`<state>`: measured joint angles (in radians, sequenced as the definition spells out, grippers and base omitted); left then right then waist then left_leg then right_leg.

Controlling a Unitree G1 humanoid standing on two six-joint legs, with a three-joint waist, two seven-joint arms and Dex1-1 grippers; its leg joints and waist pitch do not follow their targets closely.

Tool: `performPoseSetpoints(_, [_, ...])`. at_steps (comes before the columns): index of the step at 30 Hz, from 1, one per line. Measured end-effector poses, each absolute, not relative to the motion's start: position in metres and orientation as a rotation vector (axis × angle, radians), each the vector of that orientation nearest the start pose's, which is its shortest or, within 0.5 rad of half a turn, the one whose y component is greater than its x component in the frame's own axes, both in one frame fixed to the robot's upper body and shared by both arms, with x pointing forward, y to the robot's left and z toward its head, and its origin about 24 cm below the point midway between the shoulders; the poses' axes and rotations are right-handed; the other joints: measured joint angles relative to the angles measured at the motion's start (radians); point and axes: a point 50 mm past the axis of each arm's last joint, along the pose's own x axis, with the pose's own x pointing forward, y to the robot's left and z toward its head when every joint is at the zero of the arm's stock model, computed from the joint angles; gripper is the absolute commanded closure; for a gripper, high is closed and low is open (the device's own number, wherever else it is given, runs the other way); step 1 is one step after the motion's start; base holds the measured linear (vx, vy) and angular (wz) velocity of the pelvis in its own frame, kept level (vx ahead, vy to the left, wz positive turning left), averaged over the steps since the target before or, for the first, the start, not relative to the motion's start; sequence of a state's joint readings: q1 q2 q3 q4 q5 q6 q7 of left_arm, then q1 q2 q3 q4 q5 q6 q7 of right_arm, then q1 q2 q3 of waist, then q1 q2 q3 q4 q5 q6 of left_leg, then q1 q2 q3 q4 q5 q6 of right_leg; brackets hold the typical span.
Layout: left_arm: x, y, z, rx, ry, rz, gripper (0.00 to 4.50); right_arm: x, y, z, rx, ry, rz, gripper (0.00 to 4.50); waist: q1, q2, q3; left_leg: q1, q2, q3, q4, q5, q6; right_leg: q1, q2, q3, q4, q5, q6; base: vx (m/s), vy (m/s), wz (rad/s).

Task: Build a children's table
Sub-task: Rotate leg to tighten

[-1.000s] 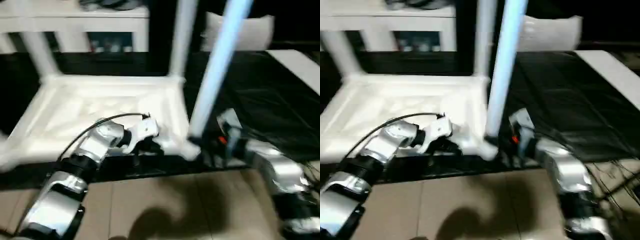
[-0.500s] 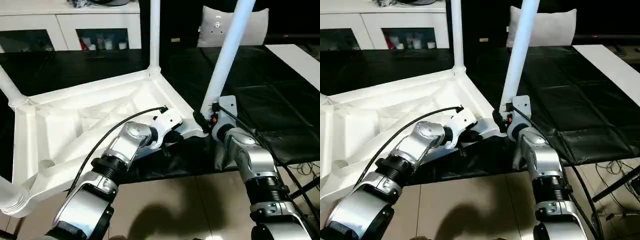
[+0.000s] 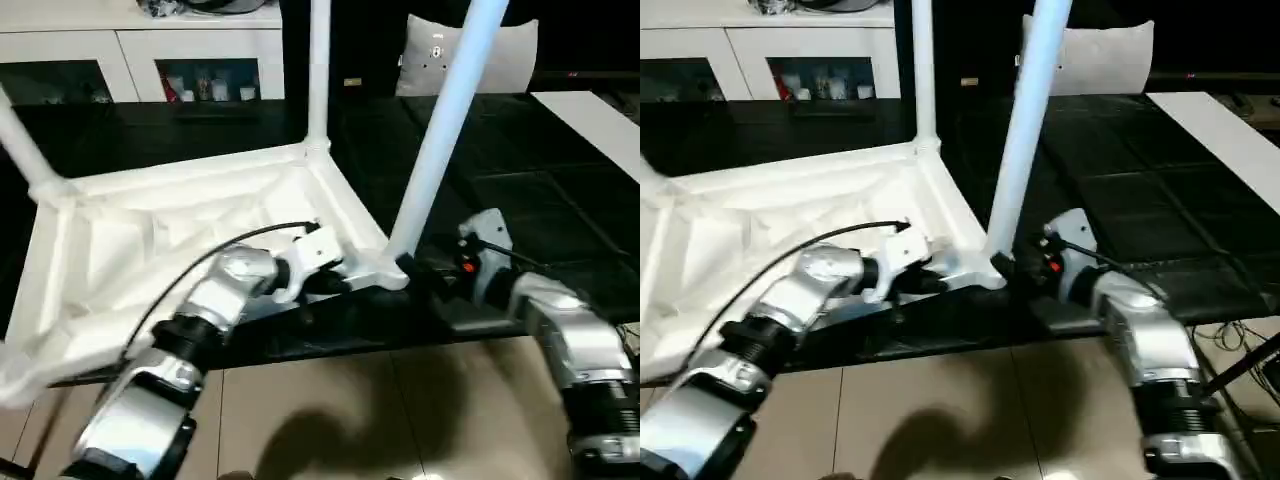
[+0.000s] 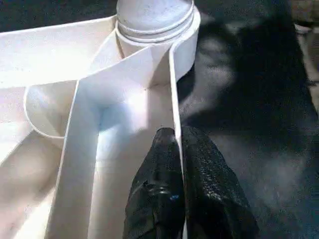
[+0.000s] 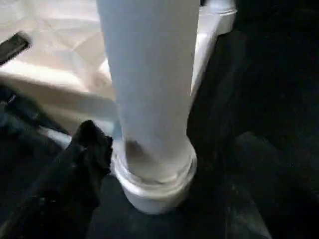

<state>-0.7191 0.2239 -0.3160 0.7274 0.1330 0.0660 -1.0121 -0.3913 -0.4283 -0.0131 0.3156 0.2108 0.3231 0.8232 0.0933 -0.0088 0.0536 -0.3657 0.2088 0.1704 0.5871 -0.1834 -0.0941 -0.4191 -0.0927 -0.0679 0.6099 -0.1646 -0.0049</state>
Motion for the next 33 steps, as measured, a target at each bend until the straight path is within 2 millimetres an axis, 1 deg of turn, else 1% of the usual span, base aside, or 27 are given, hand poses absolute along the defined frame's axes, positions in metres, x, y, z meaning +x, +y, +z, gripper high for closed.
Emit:
performPoseSetpoints(2, [0.335,0.091,0.058,0.533,0.377,-1.288,4.50,0.308,-0.206,0.074,-0.120,0.310,0.790,0.04,0.005,-0.001,0.000,0.000,0.000,0.000,0.001,0.000,0.000,0.001,0.000,0.001,0.000,0.000,0.000,0.000,0.000,0.00])
performPoseSetpoints(6, [0.332,0.097,0.058,0.572,0.375,-1.379,4.50,0.302,-0.209,0.078,-0.127,0.319,0.917,0.04,0.019,-0.001,0.001,0.000,0.000,0.000,0.001,0.000,0.000,0.000,0.000,0.001,0.000,0.000,0.000,0.000,0.000,0.00])
performPoseSetpoints(7, [0.330,0.099,0.059,0.583,0.374,-1.406,4.50,0.300,-0.209,0.079,-0.134,0.329,0.967,0.20,0.023,-0.001,0.001,0.000,0.000,-0.001,0.001,0.000,0.000,0.000,0.000,0.000,0.000,0.000,0.000,0.000,0.000,0.00])
performPoseSetpoints(8, [0.329,0.101,0.059,0.593,0.375,-1.436,4.50,0.296,-0.207,0.080,-0.145,0.338,1.026,0.20,0.027,-0.001,0.001,0.000,0.000,-0.001,0.001,0.000,0.000,0.000,0.000,0.000,0.000,0.000,0.000,0.000,0.000,0.00])
performPoseSetpoints(9, [0.328,0.102,0.059,0.600,0.376,-1.454,4.50,0.295,-0.206,0.081,-0.151,0.341,1.060,0.37,0.030,-0.001,0.001,0.000,0.000,-0.001,0.001,0.000,0.000,0.000,0.000,0.000,0.000,0.000,0.000,0.000,0.000,0.00])
performPoseSetpoints(11, [0.326,0.104,0.060,0.614,0.379,-1.489,4.50,0.293,-0.204,0.080,-0.158,0.350,1.107,0.41,0.035,-0.002,0.001,-0.001,0.000,-0.001,0.002,0.000,0.001,0.000,-0.001,0.000,0.000,0.000,0.000,0.000,0.000,0.00])
performPoseSetpoints(12, [0.326,0.104,0.060,0.617,0.383,-1.506,4.50,0.292,-0.203,0.080,-0.162,0.353,1.126,0.58,0.038,-0.003,0.001,0.000,0.000,-0.001,0.002,0.000,0.001,0.000,-0.001,0.000,0.000,0.000,0.000,0.000,0.000,0.00])
performPoseSetpoints(13, [0.325,0.104,0.060,0.619,0.385,-1.516,4.50,0.292,-0.202,0.079,-0.163,0.356,1.136,0.58,0.041,-0.003,0.001,0.000,0.000,-0.001,0.002,0.000,0.001,0.000,-0.001,0.000,0.000,0.000,0.000,0.000,0.000,0.00])
performPoseSetpoints(14, [0.324,0.103,0.061,0.630,0.387,-1.540,4.50,0.291,-0.200,0.078,-0.161,0.361,1.158,0.80,0.046,-0.003,0.001,0.000,0.000,-0.001,0.003,0.000,0.000,0.000,-0.001,0.000,0.001,0.000,0.000,0.000,0.000,0.00])
performPoseSetpoints(16, [0.321,0.104,0.061,0.639,0.392,-1.581,4.50,0.289,-0.199,0.077,-0.157,0.368,1.190,0.92,0.051,-0.004,0.001,0.000,0.000,-0.001,0.003,0.000,0.000,0.000,-0.001,0.000,0.001,0.000,0.000,0.000,0.000,0.00])
performPoseSetpoints(18, [0.318,0.106,0.062,0.641,0.402,-1.617,4.50,0.288,-0.195,0.075,-0.153,0.373,1.229,1.17,0.054,-0.004,0.001,0.000,0.000,-0.001,0.003,0.000,0.000,0.000,-0.001,0.000,0.001,0.000,0.000,0.000,0.000,0.00])
performPoseSetpoints(21, [0.317,0.107,0.063,0.640,0.406,-1.638,4.50,0.286,-0.189,0.070,-0.138,0.383,1.279,1.29,0.054,-0.005,0.001,0.000,0.000,-0.001,0.004,0.000,0.000,0.000,-0.001,0.000,0.001,0.000,0.000,0.000,0.000,0.00])
performPoseSetpoints(23, [0.317,0.107,0.063,0.637,0.409,-1.650,4.50,0.284,-0.188,0.067,-0.125,0.398,1.302,1.60,0.054,-0.006,0.001,0.000,0.000,-0.001,0.004,0.000,0.000,0.000,-0.001,0.000,0.001,0.000,0.000,0.000,0.000,0.00])
performPoseSetpoints(26, [0.316,0.107,0.063,0.635,0.412,-1.661,4.50,0.282,-0.187,0.066,-0.096,0.412,1.335,1.72,0.055,-0.006,0.001,0.000,0.000,-0.001,0.004,0.000,0.000,0.000,-0.001,0.000,0.001,0.000,0.000,0.000,0.000,0.00])
performPoseSetpoints(27, [0.316,0.107,0.063,0.634,0.412,-1.661,4.50,0.282,-0.187,0.066,-0.087,0.415,1.340,1.92,0.055,-0.006,0.001,0.000,0.000,-0.001,0.004,0.000,0.000,0.000,-0.001,0.000,0.001,0.000,0.000,0.000,0.000,0.00])
performPoseSetpoints(29, [0.316,0.107,0.063,0.623,0.415,-1.661,4.50,0.281,-0.186,0.067,-0.065,0.416,1.348,2.14,0.056,-0.006,0.001,0.000,0.000,-0.001,0.004,0.000,0.000,0.000,-0.001,0.000,0.001,0.000,0.000,0.000,0.000,0.00])
performPoseSetpoints(30, [0.315,0.107,0.062,0.617,0.418,-1.663,4.50,0.281,-0.186,0.067,-0.061,0.418,1.348,2.14,0.056,-0.006,0.001,0.000,0.000,-0.001,0.004,0.000,0.001,0.000,-0.001,0.000,0.001,0.000,0.000,0.000,0.000,0.00])
performPoseSetpoints(32, [0.315,0.107,0.062,0.610,0.421,-1.661,4.50,0.281,-0.186,0.067,-0.056,0.419,1.346,2.36,0.056,-0.006,0.001,0.000,0.000,-0.001,0.004,0.000,0.000,0.000,-0.001,0.000,0.001,0.000,0.000,0.000,0.000,0.00])
performPoseSetpoints(33, [0.315,0.106,0.062,0.603,0.419,-1.661,4.50,0.280,-0.186,0.067,-0.053,0.415,1.340,2.38,0.056,-0.006,0.001,0.000,0.000,-0.001,0.004,0.000,0.000,0.000,-0.001,0.000,0.001,0.000,0.000,0.000,0.000,0.00])
